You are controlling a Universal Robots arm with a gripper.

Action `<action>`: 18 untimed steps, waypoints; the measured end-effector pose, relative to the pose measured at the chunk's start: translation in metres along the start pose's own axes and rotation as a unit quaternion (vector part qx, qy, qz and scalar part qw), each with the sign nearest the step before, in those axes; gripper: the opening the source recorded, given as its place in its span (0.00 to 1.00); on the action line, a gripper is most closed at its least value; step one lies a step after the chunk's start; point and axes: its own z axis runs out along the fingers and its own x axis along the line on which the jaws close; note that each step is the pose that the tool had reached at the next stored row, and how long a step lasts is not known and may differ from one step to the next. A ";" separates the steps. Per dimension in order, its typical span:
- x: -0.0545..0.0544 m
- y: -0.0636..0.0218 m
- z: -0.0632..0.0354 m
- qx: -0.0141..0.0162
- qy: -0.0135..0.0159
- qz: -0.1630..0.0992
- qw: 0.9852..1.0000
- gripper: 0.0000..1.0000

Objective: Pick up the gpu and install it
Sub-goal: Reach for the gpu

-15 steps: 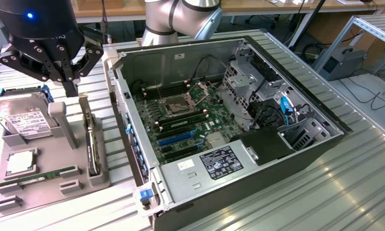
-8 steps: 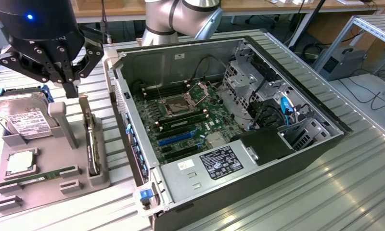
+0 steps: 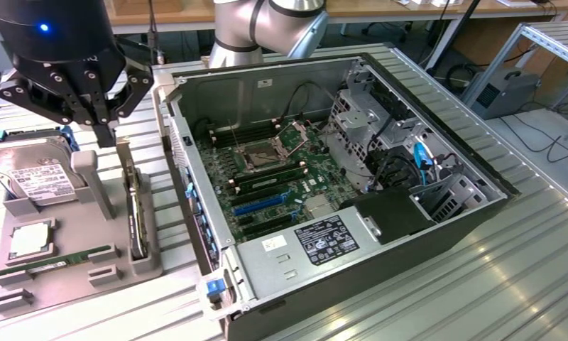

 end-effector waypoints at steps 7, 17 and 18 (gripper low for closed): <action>0.000 -0.0040 -0.0002 0.000 0.000 0.000 1.000 0.11; -0.001 -0.0093 -0.0004 0.000 0.000 0.000 1.000 0.11; -0.001 -0.0097 -0.0005 0.000 0.000 0.000 1.000 0.11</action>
